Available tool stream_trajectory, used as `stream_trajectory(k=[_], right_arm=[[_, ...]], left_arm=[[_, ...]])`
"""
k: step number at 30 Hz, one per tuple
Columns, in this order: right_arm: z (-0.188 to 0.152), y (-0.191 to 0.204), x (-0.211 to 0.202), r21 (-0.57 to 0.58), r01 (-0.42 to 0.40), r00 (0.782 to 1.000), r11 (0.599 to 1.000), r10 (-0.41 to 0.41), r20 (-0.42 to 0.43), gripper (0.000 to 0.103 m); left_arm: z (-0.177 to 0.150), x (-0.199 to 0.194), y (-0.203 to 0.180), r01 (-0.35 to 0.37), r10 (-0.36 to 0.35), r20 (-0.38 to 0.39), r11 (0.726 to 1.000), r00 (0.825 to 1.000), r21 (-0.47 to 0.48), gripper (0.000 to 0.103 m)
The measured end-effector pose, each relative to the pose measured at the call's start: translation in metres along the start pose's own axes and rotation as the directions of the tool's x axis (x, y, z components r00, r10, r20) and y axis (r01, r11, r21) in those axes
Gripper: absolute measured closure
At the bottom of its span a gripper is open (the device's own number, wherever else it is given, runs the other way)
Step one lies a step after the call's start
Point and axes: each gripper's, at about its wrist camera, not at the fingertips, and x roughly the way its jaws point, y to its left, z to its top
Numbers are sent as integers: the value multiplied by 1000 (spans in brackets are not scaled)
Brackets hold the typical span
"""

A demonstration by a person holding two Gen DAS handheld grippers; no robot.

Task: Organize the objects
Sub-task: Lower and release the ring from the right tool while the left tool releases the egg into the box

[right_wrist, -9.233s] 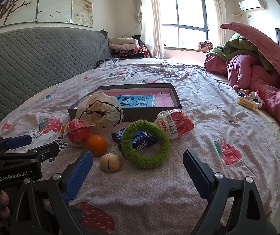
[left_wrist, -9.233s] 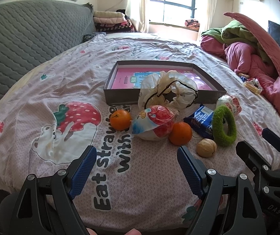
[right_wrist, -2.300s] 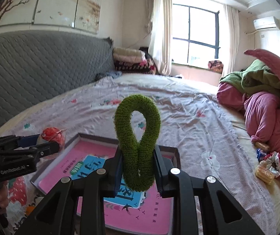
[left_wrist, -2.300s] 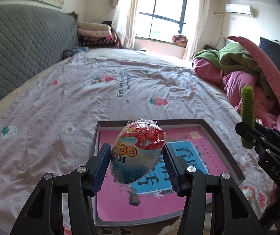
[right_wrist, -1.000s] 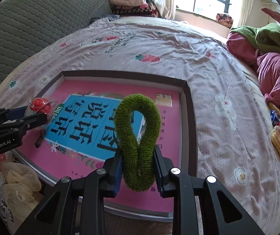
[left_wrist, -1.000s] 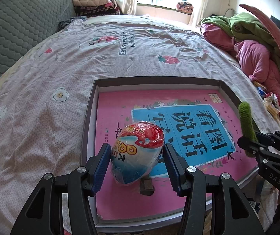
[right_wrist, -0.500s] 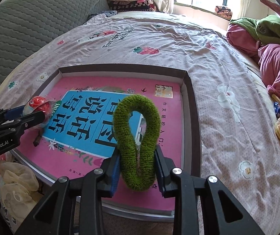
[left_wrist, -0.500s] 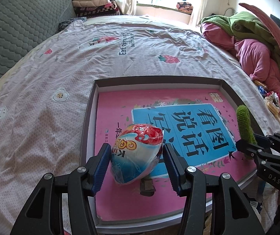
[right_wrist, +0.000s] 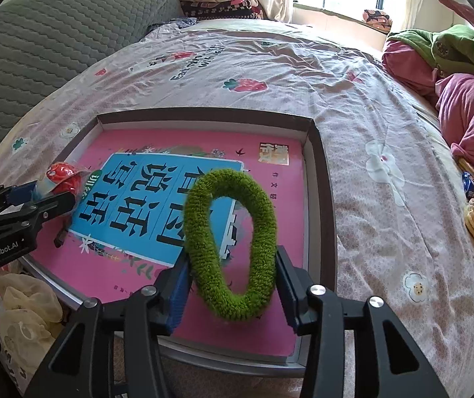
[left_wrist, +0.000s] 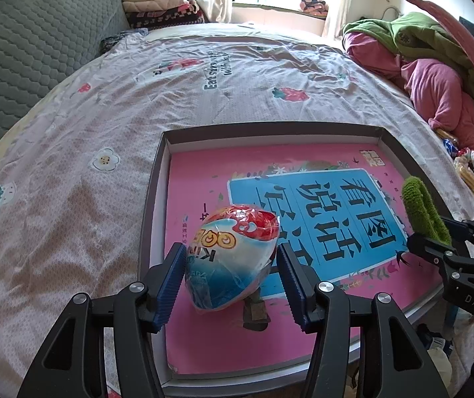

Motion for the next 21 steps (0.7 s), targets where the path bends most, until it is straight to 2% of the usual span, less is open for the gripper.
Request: stream_trajectory(k=[4, 18, 21], right_arm=[[0, -1, -2, 4, 1, 1000, 1000, -1, 14, 50], [1, -1, -19, 10, -17, 997, 1000, 16, 81, 46], [0, -2, -24, 12, -24, 994, 1000, 22, 102, 36]], left_arm=[[-1, 2, -1, -16, 16, -6, 1000, 1000, 5, 45], [3, -15, 5, 17, -16, 31, 1000, 999, -23, 42], [2, -19, 7, 24, -23, 37, 999, 999, -28, 42]])
